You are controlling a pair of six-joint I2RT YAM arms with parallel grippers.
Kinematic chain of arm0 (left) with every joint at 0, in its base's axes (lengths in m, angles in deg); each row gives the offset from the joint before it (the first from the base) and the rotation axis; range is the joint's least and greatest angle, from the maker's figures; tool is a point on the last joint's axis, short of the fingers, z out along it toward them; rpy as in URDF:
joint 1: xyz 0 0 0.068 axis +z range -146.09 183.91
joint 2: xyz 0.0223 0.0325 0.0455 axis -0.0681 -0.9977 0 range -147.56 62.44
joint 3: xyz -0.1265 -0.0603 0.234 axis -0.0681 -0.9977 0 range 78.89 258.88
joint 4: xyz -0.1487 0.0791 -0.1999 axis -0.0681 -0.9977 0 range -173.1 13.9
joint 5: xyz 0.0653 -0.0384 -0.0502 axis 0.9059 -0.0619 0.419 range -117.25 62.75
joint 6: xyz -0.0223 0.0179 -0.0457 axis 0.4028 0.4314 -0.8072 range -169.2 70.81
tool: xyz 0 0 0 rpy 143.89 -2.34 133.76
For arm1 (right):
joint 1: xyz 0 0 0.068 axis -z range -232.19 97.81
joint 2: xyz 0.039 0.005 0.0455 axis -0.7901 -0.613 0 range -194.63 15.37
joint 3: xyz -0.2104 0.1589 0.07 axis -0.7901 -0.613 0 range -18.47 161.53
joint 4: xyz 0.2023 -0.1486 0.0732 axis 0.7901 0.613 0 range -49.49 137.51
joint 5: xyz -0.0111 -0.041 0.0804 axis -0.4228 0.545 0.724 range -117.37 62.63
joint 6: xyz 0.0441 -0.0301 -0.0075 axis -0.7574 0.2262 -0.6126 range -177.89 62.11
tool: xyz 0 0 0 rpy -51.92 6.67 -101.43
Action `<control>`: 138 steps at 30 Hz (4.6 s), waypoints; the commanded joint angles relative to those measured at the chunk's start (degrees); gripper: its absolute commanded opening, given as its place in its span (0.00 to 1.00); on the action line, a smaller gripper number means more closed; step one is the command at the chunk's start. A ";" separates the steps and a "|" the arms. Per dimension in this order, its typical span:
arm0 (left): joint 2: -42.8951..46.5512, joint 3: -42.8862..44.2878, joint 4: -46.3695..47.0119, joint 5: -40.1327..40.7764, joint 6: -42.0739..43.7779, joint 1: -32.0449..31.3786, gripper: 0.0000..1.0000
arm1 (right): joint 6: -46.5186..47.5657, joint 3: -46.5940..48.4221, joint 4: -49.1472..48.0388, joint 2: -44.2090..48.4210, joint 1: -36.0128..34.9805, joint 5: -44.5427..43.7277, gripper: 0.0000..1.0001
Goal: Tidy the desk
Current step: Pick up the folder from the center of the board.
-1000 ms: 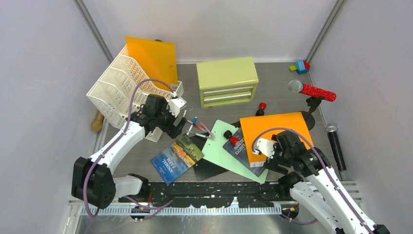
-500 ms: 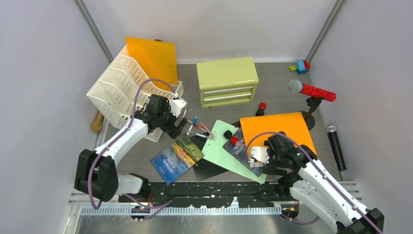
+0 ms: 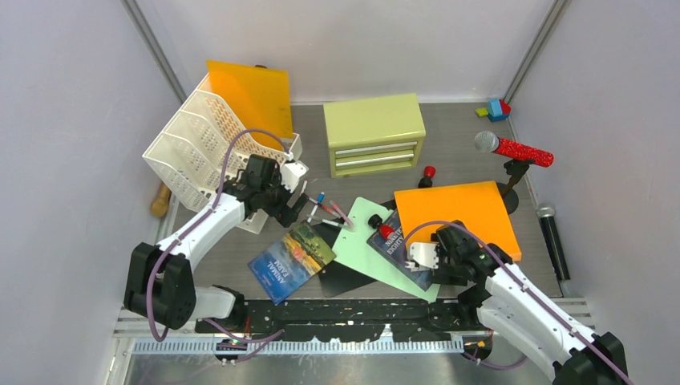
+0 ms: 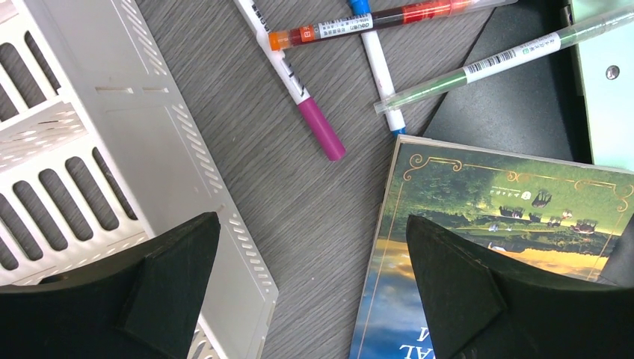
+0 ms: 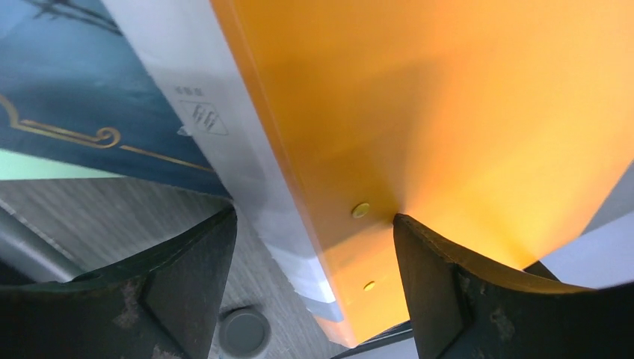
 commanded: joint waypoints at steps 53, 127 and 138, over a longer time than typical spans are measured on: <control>3.28 12.18 -4.96 -2.68 1.42 -1.12 1.00 | -12.78 43.47 4.87 -1.78 -0.31 -0.26 0.00; -0.06 48.91 -9.95 1.89 14.11 -22.58 0.00 | -38.05 73.95 -0.07 -28.82 -9.18 21.05 0.46; 3.36 57.72 -10.60 15.74 17.85 -22.58 0.00 | -56.47 75.75 -7.83 -28.21 -4.83 13.08 0.79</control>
